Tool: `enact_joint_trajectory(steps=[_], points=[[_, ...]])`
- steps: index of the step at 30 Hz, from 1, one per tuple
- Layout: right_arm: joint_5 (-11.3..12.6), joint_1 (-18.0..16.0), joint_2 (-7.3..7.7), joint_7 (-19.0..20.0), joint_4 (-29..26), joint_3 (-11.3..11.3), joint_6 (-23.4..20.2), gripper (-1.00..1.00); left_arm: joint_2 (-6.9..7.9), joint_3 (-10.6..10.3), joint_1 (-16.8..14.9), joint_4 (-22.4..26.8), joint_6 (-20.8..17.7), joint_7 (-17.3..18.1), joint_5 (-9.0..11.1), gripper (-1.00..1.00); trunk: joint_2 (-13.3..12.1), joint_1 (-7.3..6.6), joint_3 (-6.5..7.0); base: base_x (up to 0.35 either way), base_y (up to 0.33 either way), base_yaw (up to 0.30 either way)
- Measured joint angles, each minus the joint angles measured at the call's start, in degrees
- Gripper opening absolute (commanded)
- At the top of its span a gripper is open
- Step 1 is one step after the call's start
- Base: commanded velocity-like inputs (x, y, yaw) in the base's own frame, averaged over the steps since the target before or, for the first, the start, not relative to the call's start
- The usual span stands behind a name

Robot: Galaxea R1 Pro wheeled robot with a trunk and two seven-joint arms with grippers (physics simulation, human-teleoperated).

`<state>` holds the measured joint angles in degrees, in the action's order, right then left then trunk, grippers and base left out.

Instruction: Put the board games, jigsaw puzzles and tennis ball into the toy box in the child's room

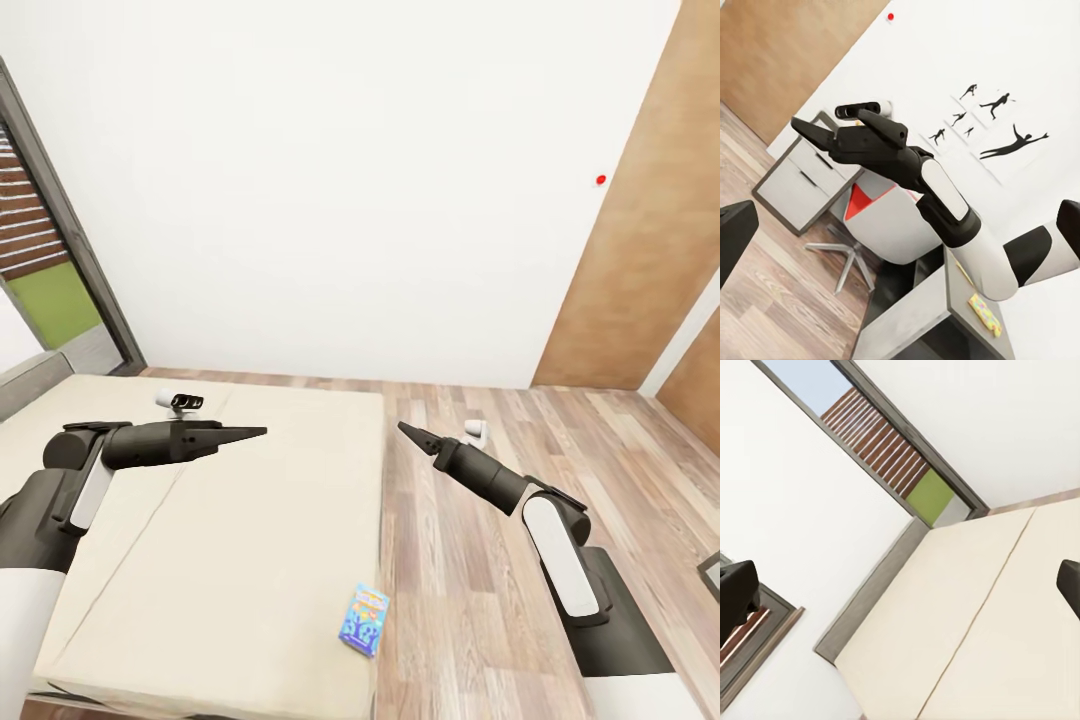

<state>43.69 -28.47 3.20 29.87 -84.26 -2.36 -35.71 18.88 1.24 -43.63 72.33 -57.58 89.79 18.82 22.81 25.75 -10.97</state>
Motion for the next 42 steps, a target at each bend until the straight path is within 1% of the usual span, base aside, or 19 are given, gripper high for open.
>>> enact_joint_trajectory(steps=[7,16,36,42], points=[[0.0,0.0,-0.04,0.0,0.0,0.0,0.0,1.0,-0.09,0.0,0.0,0.0,0.0,0.0,0.0,1.0,0.0,0.0,0.67,0.0,0.0,0.071],[0.0,0.0,-0.06,0.0,0.0,0.0,0.0,1.0,-0.56,-0.1,0.1,0.0,0.0,0.0,0.0,1.0,0.0,0.0,1.53,0.0,0.0,0.071],[0.0,0.0,-0.05,0.0,0.0,0.0,0.0,1.0,-0.73,0.0,0.5,0.0,0.1,0.0,0.2,1.0,0.0,0.0,3.45,0.0,0.0,0.07],[0.0,0.0,-0.06,0.0,0.0,0.0,0.0,1.0,-0.75,0.0,0.5,0.0,0.1,0.0,0.2,1.0,0.0,0.0,4.02,0.0,-0.1,0.07]])
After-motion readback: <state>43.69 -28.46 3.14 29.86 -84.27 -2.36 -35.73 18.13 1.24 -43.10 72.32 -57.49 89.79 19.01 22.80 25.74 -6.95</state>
